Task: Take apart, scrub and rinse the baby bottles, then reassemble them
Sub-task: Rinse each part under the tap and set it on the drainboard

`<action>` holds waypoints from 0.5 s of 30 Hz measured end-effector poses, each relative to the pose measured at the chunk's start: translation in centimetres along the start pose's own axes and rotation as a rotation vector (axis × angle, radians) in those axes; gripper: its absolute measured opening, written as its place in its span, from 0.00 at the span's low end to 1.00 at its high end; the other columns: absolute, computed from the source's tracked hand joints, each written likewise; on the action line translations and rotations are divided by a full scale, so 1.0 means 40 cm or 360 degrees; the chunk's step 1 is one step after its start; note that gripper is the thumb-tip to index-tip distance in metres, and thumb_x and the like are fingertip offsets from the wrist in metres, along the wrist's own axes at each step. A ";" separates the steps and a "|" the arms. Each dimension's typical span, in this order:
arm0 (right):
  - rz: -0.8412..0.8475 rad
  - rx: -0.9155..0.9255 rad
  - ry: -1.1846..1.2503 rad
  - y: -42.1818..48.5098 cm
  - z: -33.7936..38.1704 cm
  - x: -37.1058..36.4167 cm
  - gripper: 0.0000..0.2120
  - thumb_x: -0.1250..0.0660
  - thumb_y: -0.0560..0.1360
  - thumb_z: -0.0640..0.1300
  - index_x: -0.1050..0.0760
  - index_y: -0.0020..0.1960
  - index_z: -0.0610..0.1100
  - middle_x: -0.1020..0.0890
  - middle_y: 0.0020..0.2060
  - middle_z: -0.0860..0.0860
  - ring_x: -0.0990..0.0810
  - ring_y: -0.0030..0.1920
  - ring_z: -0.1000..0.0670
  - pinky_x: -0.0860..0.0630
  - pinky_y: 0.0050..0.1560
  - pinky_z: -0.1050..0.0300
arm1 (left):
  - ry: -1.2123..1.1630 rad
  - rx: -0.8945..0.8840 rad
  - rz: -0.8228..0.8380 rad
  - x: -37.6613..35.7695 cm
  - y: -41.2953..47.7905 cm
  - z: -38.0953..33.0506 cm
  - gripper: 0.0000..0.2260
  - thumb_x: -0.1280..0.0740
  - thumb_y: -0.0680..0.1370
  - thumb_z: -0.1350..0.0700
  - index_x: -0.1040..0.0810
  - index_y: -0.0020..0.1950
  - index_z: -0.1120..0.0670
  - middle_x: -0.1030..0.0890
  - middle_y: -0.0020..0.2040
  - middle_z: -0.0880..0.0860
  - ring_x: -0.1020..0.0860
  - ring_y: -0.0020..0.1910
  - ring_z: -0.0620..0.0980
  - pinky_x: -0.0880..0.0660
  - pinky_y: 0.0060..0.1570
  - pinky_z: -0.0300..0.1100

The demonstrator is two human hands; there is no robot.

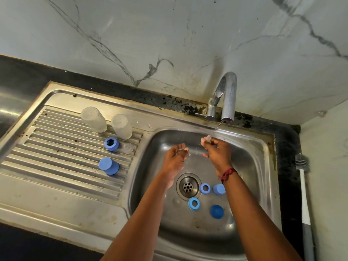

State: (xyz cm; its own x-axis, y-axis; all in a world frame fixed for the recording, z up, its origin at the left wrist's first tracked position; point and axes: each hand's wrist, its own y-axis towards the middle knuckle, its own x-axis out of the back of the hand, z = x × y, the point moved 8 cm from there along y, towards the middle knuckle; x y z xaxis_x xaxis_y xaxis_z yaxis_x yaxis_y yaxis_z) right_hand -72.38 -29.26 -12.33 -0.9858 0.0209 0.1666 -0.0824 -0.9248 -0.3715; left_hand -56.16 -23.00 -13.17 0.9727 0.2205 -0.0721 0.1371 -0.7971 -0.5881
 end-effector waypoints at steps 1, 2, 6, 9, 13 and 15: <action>0.0016 -0.0001 -0.0002 -0.002 0.001 -0.002 0.03 0.30 0.78 0.44 0.20 0.49 0.52 0.16 0.46 0.53 0.18 0.52 0.52 0.20 0.46 0.57 | 0.0016 0.0006 0.0002 -0.001 0.001 0.005 0.09 0.36 0.82 0.53 0.25 0.63 0.50 0.20 0.53 0.51 0.22 0.53 0.48 0.26 0.48 0.42; 0.0010 0.0012 -0.0030 -0.002 0.000 -0.001 0.04 0.30 0.77 0.44 0.19 0.50 0.52 0.16 0.47 0.53 0.18 0.52 0.52 0.20 0.48 0.56 | 0.0024 0.0010 0.0004 -0.002 -0.001 0.010 0.09 0.36 0.82 0.54 0.25 0.63 0.49 0.21 0.53 0.51 0.22 0.54 0.48 0.26 0.48 0.42; -0.0051 0.0193 -0.0362 -0.006 0.015 0.006 0.11 0.26 0.74 0.41 0.18 0.55 0.44 0.17 0.52 0.52 0.19 0.52 0.53 0.23 0.55 0.60 | 0.0026 0.0024 -0.0002 -0.003 -0.007 0.024 0.14 0.36 0.82 0.54 0.27 0.68 0.52 0.21 0.52 0.51 0.22 0.54 0.48 0.25 0.53 0.45; -0.0054 0.0245 -0.0425 -0.018 0.014 0.002 0.12 0.25 0.72 0.40 0.17 0.56 0.42 0.17 0.55 0.51 0.19 0.53 0.53 0.24 0.52 0.66 | 0.0042 0.0011 -0.0027 0.002 -0.014 0.029 0.16 0.36 0.82 0.53 0.27 0.70 0.51 0.20 0.53 0.50 0.22 0.54 0.47 0.25 0.54 0.45; -0.0198 0.0304 -0.0339 -0.029 0.040 0.016 0.14 0.25 0.72 0.37 0.18 0.57 0.42 0.17 0.48 0.52 0.19 0.49 0.53 0.25 0.49 0.68 | 0.0046 -0.0003 -0.0037 0.016 -0.037 0.032 0.16 0.35 0.82 0.52 0.27 0.70 0.50 0.21 0.59 0.50 0.22 0.58 0.47 0.24 0.61 0.49; -0.0276 0.0257 -0.0132 -0.033 0.044 0.027 0.11 0.24 0.71 0.39 0.18 0.53 0.43 0.15 0.46 0.49 0.17 0.47 0.50 0.21 0.50 0.61 | 0.0067 -0.0015 -0.0044 0.029 -0.052 0.034 0.16 0.34 0.81 0.51 0.26 0.69 0.50 0.21 0.60 0.50 0.22 0.58 0.47 0.26 0.65 0.53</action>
State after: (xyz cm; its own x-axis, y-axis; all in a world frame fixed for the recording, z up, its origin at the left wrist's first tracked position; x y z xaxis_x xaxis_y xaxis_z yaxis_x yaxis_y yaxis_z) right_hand -73.10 -28.67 -10.03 -0.9430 0.1598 0.2918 -0.2184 -0.9589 -0.1809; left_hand -55.59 -20.33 -13.13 0.9755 0.2190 -0.0219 0.1657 -0.7962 -0.5820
